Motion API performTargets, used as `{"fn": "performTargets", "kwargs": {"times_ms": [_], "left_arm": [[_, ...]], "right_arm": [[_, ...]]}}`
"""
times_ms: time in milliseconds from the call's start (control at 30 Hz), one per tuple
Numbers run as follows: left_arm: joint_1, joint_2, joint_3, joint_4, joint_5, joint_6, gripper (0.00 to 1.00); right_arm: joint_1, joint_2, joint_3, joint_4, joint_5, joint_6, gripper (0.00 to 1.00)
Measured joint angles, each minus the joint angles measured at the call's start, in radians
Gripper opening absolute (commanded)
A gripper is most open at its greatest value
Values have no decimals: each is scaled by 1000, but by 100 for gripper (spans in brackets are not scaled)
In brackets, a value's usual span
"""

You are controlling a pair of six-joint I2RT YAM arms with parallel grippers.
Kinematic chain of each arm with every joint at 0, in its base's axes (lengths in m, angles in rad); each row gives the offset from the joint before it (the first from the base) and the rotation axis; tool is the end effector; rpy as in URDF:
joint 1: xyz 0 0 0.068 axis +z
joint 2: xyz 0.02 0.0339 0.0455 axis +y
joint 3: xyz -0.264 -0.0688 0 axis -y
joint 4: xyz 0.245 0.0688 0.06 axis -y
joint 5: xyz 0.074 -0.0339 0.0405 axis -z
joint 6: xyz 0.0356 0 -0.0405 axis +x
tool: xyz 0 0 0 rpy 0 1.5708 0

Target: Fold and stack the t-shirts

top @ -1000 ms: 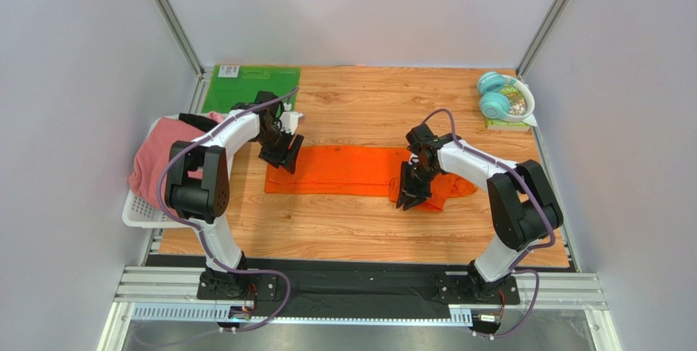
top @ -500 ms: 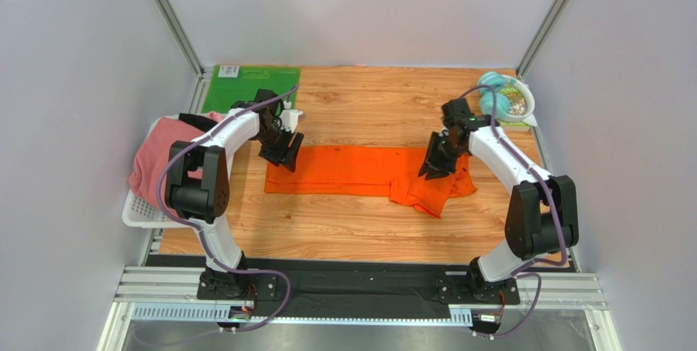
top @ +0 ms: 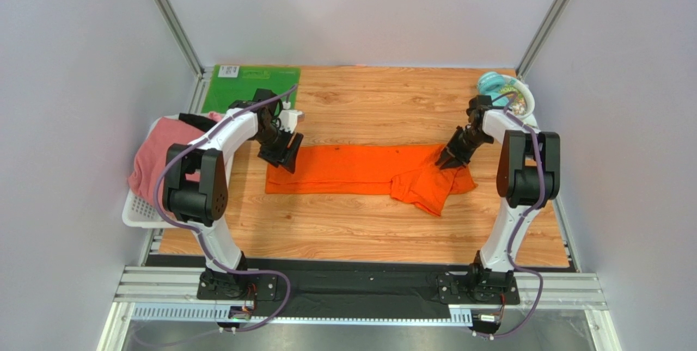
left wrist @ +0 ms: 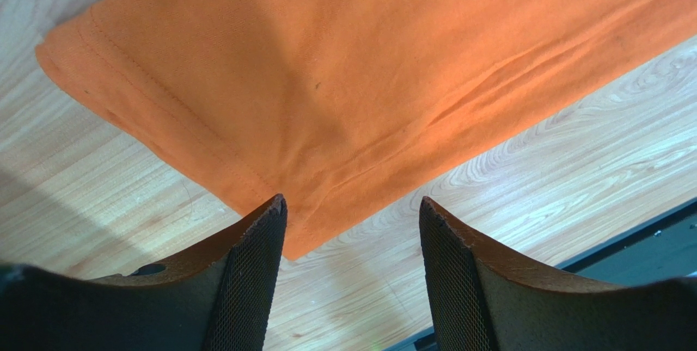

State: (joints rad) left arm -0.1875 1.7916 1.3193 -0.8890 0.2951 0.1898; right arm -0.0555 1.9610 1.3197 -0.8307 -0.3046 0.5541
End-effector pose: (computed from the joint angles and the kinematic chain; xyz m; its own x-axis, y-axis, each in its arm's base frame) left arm 0.3378 -0.0746 0.2074 -0.8989 0.3543 -0.2579 0.4148 0.8777 -0.2401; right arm 0.3633 -0.0095 0.1517 -0.8326 0.5490 0.0732 0.5427 0.7823 0.3057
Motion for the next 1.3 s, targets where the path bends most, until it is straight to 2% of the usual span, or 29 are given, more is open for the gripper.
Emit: {"fn": "performTargets", "kwargs": {"times_ms": [200, 400, 567, 667, 767, 900, 1100, 1300], "left_arm": [[0, -2, -5, 0, 1, 6, 67], [0, 14, -25, 7, -1, 7, 67], [-4, 13, 7, -24, 14, 6, 67], [-22, -14, 45, -43, 23, 6, 68], [-70, -95, 56, -55, 30, 6, 68], [-189, -208, 58, -71, 32, 7, 69], [-388, -194, 60, -88, -1, 6, 69], [-501, -30, 148, -88, -23, -3, 69]], "right_arm": [[-51, 93, 98, 6, -90, 19, 29], [-62, 96, 87, 49, -169, 25, 40], [-51, -62, 11, 52, -115, 21, 46], [-43, -259, -19, 47, -87, 19, 45], [-31, -453, -76, 48, -72, 18, 43], [11, -666, -290, 78, -76, 27, 41], [38, -683, -632, 83, -77, 69, 39], [44, -683, -678, 101, -68, 97, 40]]}}
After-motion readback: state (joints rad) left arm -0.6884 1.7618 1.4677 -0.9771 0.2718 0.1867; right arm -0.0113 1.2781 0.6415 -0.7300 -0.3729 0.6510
